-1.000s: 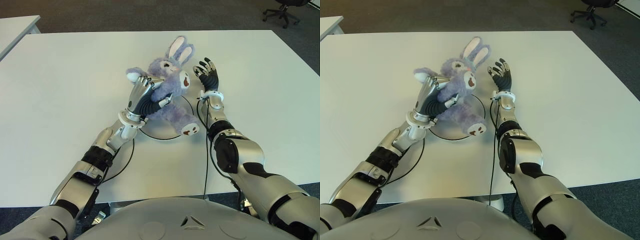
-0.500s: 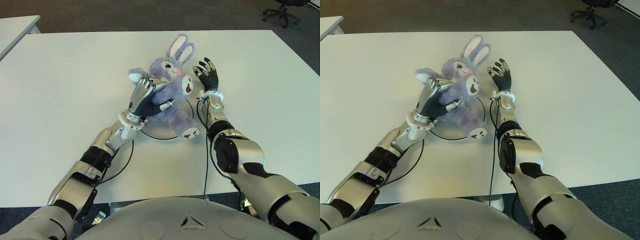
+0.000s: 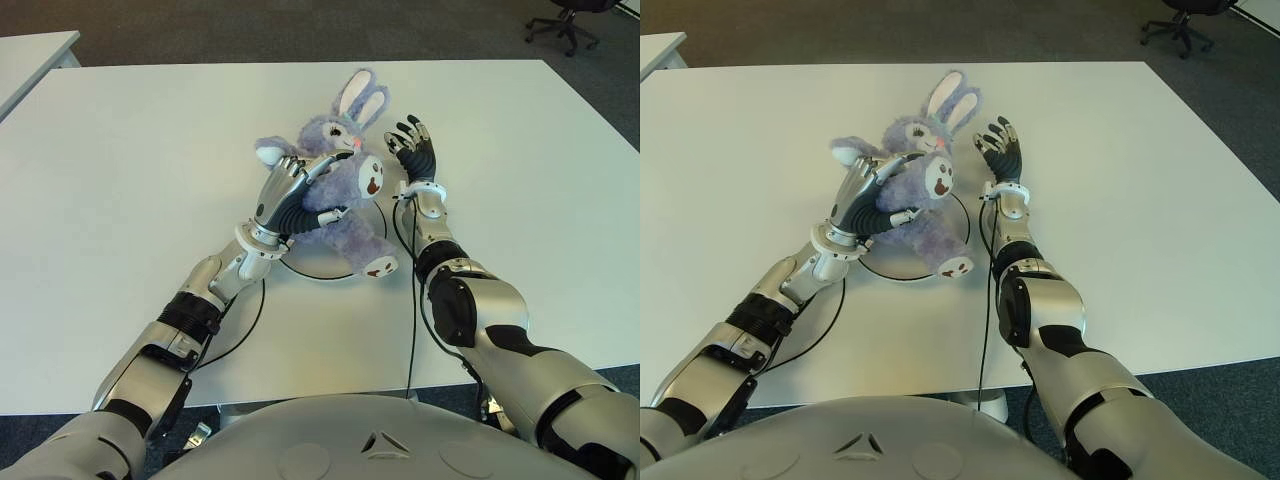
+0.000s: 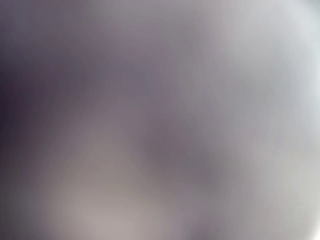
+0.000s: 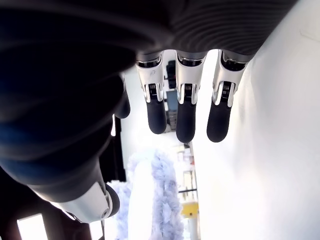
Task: Put the doll into the plate.
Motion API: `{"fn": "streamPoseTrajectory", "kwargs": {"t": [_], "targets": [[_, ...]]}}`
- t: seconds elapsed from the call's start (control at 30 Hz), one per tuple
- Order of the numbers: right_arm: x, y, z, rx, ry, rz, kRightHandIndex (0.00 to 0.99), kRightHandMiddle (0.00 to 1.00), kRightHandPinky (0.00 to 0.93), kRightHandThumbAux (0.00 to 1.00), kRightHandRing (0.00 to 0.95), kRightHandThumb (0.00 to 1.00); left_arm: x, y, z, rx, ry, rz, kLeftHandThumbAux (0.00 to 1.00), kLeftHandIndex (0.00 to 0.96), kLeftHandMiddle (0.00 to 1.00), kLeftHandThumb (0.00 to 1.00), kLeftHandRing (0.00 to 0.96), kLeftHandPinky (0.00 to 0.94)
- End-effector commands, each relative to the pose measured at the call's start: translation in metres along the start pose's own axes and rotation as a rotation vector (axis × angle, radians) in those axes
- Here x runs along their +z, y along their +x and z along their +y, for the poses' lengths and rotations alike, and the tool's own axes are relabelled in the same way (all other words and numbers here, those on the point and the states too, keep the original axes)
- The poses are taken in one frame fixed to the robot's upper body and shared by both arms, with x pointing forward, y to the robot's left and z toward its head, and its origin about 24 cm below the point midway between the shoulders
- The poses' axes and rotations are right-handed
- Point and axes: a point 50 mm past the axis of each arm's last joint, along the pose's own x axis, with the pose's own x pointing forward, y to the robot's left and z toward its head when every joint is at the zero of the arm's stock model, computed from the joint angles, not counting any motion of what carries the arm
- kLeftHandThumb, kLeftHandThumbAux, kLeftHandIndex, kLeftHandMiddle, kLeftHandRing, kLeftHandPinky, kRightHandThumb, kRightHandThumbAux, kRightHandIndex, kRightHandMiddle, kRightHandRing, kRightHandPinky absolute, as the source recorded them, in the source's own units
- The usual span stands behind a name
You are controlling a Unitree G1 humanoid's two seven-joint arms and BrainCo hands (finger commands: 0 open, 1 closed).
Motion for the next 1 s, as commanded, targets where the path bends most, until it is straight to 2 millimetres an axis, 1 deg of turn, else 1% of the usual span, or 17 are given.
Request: {"fn": "streamPoseTrajectory", "kwargs": {"t": [0.03,0.07,0.1,0.13,0.2,0.23,0.27,0.37,0.4,0.57,0.63,0.8,0.83,1.0], "targets": [[-0.0738,-0.0430,-0.0086,-0.039,-0.001,0.300,0.094,0.178,0.251,0.768,0.203,0.435,-0.0058,-0.0184,-0.0079,-0.103,0.025,0.060,0.339,0.168,0.386,0.267,0.459,0.505],[-0.0738,-0.0430,-0.0084,-0.038,-0.001,0.300,0.095,0.178,0.252,0.767,0.204,0.432,-0.0060,-0.0185,-0.0077,-0.104,0.026,0.062,0.334,0.154,0.375,0.251,0.433,0.435],[-0.0739,-0.0430,-0.0083,-0.038,-0.002,0.301,0.095,0.178,0.252,0.767,0.204,0.430,-0.0061,-0.0186,-0.0076,-0.107,0.023,0.063,0.333,0.151,0.372,0.246,0.426,0.417],[-0.0740,-0.0431,-0.0082,-0.038,-0.003,0.301,0.099,0.177,0.243,0.769,0.200,0.431,-0.0061,-0.0187,-0.0074,-0.111,0.019,0.063,0.336,0.137,0.357,0.236,0.374,0.264],[-0.0741,-0.0432,-0.0082,-0.038,-0.003,0.302,0.100,0.176,0.237,0.769,0.198,0.434,-0.0060,-0.0188,-0.0072,-0.115,0.015,0.063,0.338,0.131,0.350,0.232,0.353,0.210],[-0.0741,-0.0432,-0.0082,-0.038,-0.004,0.302,0.100,0.176,0.237,0.769,0.198,0.435,-0.0058,-0.0188,-0.0070,-0.117,0.012,0.061,0.339,0.131,0.350,0.232,0.351,0.206],[-0.0741,-0.0432,-0.0082,-0.038,-0.005,0.302,0.102,0.174,0.237,0.767,0.194,0.436,-0.0057,-0.0188,-0.0068,-0.119,0.010,0.060,0.345,0.113,0.336,0.201,0.332,0.173],[-0.0741,-0.0431,-0.0081,-0.039,-0.005,0.303,0.104,0.173,0.234,0.764,0.191,0.439,-0.0054,-0.0189,-0.0061,-0.124,0.008,0.055,0.344,0.093,0.324,0.170,0.319,0.143],[-0.0740,-0.0430,-0.0079,-0.039,-0.005,0.303,0.103,0.166,0.226,0.759,0.184,0.439,-0.0055,-0.0188,-0.0058,-0.126,0.008,0.055,0.334,0.068,0.312,0.137,0.314,0.129],[-0.0741,-0.0429,-0.0078,-0.042,0.006,0.306,0.103,0.163,0.234,0.754,0.182,0.462,-0.0056,-0.0189,-0.0050,-0.128,0.018,0.054,0.321,0.031,0.294,0.106,0.310,0.125],[-0.0741,-0.0429,-0.0078,-0.046,0.017,0.308,0.104,0.170,0.234,0.754,0.184,0.495,-0.0057,-0.0188,-0.0045,-0.128,0.030,0.055,0.305,0.004,0.280,0.084,0.307,0.119],[-0.0743,-0.0428,-0.0076,-0.052,0.037,0.312,0.104,0.177,0.228,0.753,0.186,0.520,-0.0052,-0.0190,-0.0036,-0.132,0.042,0.060,0.289,0.000,0.248,0.085,0.287,0.083],[-0.0743,-0.0428,-0.0076,-0.053,0.040,0.313,0.105,0.177,0.235,0.749,0.188,0.522,-0.0050,-0.0191,-0.0035,-0.133,0.043,0.062,0.286,0.000,0.232,0.087,0.276,0.068],[-0.0742,-0.0427,-0.0073,-0.058,0.053,0.314,0.108,0.183,0.250,0.743,0.196,0.528,-0.0050,-0.0190,-0.0028,-0.137,0.043,0.070,0.287,0.000,0.210,0.098,0.262,0.050]]}}
